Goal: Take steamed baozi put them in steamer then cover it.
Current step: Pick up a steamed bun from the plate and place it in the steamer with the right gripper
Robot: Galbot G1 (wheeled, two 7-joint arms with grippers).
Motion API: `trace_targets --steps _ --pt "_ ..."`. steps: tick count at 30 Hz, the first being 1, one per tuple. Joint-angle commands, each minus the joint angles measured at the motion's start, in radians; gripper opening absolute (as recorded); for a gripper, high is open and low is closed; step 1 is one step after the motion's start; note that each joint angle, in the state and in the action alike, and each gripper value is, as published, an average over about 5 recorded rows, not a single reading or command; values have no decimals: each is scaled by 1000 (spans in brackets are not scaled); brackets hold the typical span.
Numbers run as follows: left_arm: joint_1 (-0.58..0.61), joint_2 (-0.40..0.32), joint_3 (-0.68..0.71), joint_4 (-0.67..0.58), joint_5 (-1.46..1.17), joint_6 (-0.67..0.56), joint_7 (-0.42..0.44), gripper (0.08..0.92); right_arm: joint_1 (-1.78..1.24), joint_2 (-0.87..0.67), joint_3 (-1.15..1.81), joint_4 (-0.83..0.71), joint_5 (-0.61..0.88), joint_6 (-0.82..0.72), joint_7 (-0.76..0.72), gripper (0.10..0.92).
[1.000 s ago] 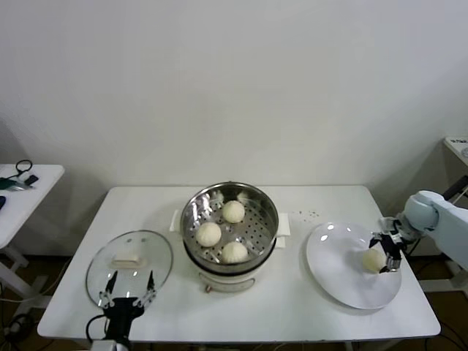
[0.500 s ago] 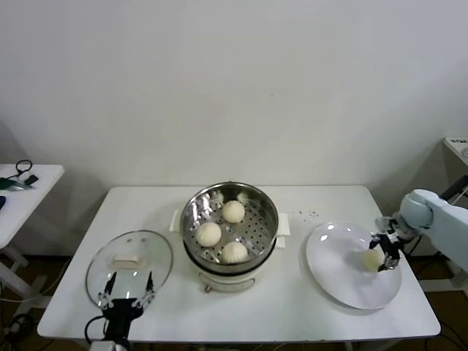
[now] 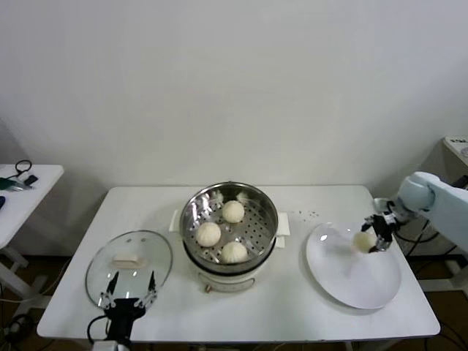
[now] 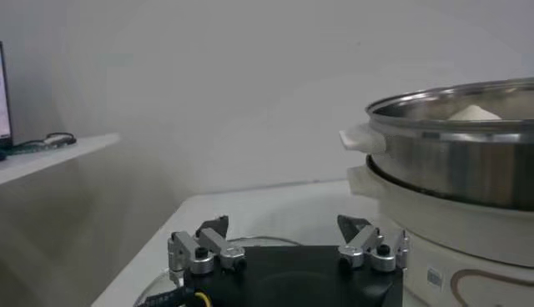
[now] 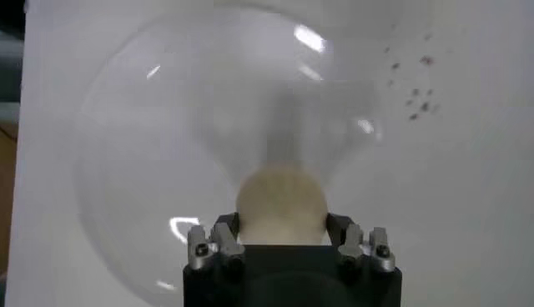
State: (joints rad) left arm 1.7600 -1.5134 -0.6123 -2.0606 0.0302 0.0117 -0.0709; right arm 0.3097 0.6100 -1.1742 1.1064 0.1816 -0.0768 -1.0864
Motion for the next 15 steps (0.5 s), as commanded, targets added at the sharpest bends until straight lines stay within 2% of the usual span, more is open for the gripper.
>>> trace_targets --steps 1,9,15 --pt "-5 -1 27 -6 16 5 2 823 497 137 -387 75 388 -80 35 680" --pt "5 0 33 -3 14 -3 2 823 602 316 -480 102 643 -143 119 679" --pt "14 2 31 1 -7 -14 2 823 634 435 -513 115 769 -176 172 679"
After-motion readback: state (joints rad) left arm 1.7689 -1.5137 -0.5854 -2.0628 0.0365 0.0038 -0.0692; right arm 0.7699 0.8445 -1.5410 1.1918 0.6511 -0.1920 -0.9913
